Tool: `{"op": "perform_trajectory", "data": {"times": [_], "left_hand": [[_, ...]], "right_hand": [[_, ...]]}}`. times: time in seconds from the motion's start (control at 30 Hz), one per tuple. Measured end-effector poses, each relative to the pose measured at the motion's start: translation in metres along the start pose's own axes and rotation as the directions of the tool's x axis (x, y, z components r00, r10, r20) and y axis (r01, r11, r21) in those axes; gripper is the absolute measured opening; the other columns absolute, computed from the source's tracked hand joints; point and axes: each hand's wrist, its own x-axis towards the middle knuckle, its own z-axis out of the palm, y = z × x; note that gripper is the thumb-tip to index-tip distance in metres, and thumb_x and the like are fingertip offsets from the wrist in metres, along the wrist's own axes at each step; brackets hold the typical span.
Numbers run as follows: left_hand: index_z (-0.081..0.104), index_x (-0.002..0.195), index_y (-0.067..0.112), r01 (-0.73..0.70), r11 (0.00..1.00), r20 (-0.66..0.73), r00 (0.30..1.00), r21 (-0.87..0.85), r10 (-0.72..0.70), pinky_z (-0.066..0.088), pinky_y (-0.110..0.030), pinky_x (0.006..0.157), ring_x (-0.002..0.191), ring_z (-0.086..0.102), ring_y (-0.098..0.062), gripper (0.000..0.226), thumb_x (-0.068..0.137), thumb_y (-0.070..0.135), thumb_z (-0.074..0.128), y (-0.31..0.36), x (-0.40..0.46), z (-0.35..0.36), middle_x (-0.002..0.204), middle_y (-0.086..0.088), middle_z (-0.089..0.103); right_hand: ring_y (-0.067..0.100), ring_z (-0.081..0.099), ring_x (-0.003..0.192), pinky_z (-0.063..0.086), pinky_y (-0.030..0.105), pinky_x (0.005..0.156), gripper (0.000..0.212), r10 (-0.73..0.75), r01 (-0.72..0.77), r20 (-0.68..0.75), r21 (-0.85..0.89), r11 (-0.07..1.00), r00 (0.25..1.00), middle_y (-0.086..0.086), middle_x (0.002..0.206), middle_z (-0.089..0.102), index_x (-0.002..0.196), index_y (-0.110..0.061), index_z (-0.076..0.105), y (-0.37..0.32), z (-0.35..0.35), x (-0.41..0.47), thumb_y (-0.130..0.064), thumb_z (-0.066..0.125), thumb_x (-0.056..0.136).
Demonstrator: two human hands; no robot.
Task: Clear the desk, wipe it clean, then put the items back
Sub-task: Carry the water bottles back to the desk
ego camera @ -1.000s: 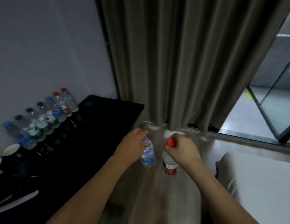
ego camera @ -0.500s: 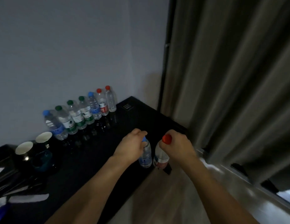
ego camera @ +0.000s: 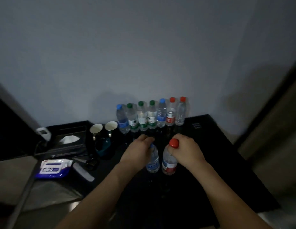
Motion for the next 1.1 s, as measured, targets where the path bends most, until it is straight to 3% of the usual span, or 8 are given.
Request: {"op": "perform_trajectory", "data": {"times": [0.2,0.53,0.67,0.87,0.97,1.1], "left_hand": [[0.049,0.138,0.018,0.171,0.985,-0.065,0.983,0.018,-0.170,0.047,-0.038,0.091,0.116,0.053,-0.028,0.043,0.095,0.023,0.052,-0.065,0.042,-0.008,0.132,-0.005,0.050],[0.055,0.129,0.017,0.219,0.976,-0.051,0.974,-0.023,-0.219,0.050,-0.038,0.080,0.105,0.057,-0.029,0.040,0.089,0.013,0.055,-0.174,0.154,0.011,0.126,-0.004,0.053],[0.056,0.129,0.014,0.216,0.976,-0.048,0.975,-0.039,-0.217,0.051,-0.044,0.079,0.101,0.058,-0.035,0.041,0.088,0.010,0.055,-0.202,0.190,0.022,0.124,-0.010,0.054],[0.052,0.134,0.015,0.247,0.968,-0.070,0.966,-0.050,-0.250,0.052,-0.046,0.080,0.103,0.059,-0.034,0.042,0.091,0.013,0.053,-0.211,0.207,0.023,0.130,-0.008,0.051],[0.049,0.136,0.015,0.239,0.968,-0.078,0.966,-0.080,-0.245,0.051,-0.044,0.082,0.105,0.058,-0.034,0.045,0.091,0.014,0.053,-0.204,0.200,0.019,0.134,-0.007,0.048],[0.036,0.145,0.017,0.278,0.955,-0.128,0.949,-0.102,-0.289,0.050,-0.043,0.091,0.122,0.051,-0.030,0.055,0.093,0.022,0.054,-0.182,0.169,0.004,0.149,-0.005,0.036]], "right_hand": [[0.019,0.059,0.079,0.042,0.029,0.063,0.014,-0.146,0.147,0.091,-0.008,0.989,0.985,-0.003,0.087,0.060,0.085,-0.020,0.057,-0.031,0.042,0.089,-0.033,0.063,0.084],[0.023,0.059,0.087,0.047,0.031,0.070,0.020,-0.175,0.190,0.151,-0.090,0.978,0.973,0.002,0.096,0.060,0.095,-0.019,0.058,-0.061,0.119,0.227,-0.036,0.062,0.087],[0.023,0.058,0.092,0.048,0.033,0.074,0.020,-0.173,0.190,0.161,-0.100,0.977,0.972,0.002,0.101,0.058,0.101,-0.020,0.056,-0.060,0.139,0.266,-0.035,0.062,0.089],[0.025,0.058,0.100,0.051,0.039,0.082,0.029,-0.164,0.182,0.199,-0.079,0.980,0.966,0.004,0.110,0.056,0.113,-0.020,0.053,-0.062,0.151,0.279,-0.035,0.061,0.090],[0.024,0.057,0.110,0.050,0.040,0.088,0.042,-0.141,0.158,0.221,-0.061,0.985,0.965,0.003,0.124,0.055,0.129,-0.023,0.046,-0.068,0.142,0.267,-0.036,0.059,0.091],[0.026,0.049,0.125,0.045,0.039,0.099,0.062,-0.150,0.162,0.196,-0.046,0.986,0.969,0.006,0.141,0.047,0.147,-0.021,0.030,-0.072,0.111,0.234,-0.035,0.058,0.093]]}}
